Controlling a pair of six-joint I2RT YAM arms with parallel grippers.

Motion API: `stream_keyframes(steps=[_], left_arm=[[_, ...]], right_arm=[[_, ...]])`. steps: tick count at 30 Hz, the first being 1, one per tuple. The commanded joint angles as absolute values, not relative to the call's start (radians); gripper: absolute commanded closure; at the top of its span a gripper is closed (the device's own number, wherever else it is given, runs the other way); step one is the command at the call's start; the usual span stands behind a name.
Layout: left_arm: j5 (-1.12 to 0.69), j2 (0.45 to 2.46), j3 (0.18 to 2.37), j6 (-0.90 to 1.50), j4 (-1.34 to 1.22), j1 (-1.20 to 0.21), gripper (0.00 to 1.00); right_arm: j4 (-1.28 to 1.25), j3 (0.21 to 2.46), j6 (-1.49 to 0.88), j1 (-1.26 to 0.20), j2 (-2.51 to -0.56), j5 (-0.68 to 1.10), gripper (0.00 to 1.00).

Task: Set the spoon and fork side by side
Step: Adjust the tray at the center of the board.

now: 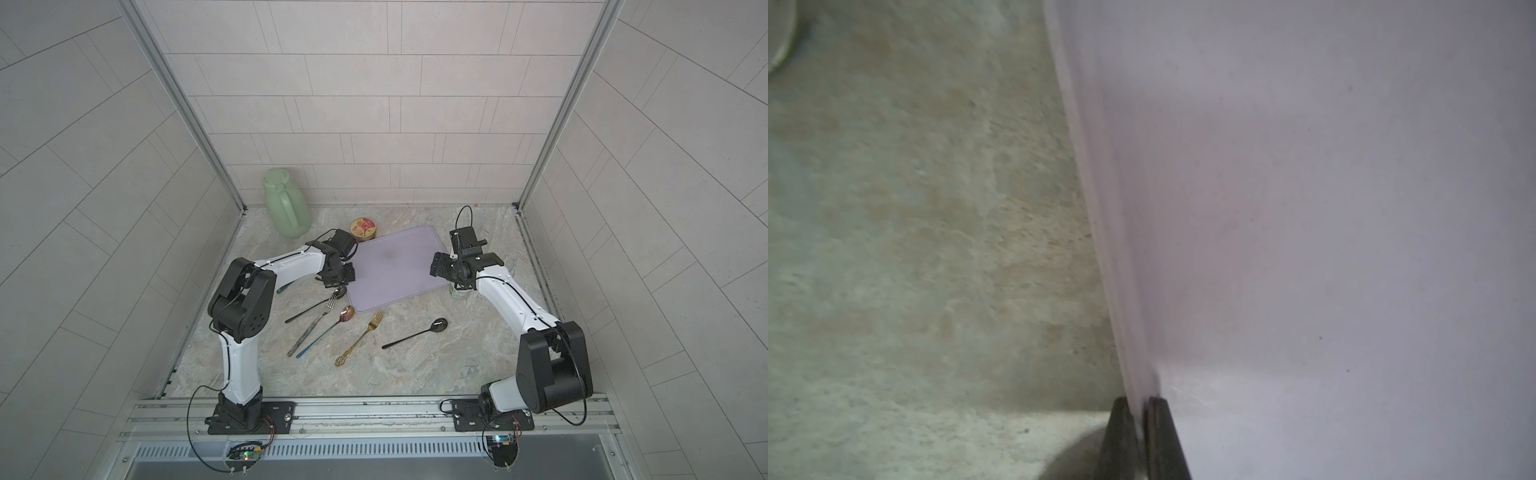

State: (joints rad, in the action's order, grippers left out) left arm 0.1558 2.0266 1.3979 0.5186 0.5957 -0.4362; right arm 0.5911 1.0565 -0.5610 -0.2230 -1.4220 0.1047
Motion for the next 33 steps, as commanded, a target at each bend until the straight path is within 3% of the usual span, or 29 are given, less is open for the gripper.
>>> stream_keyframes(steps=[1, 16, 33], left_arm=[[0.139, 2.072, 1.382, 0.396, 0.67, -0.393, 1.0], [0.066, 2.122, 1.483, 0.171, 0.72, -0.327, 1.0], [0.088, 2.056, 1.408, 0.271, 0.717, -0.331, 1.0]], right_arm=[[0.588, 1.058, -0.555, -0.226, -1.441, 0.095, 0.23], [0.591, 1.034, -0.548, -0.225, -1.445, 0.076, 0.23], [0.582, 1.014, -0.552, -0.225, -1.442, 0.075, 0.22]])
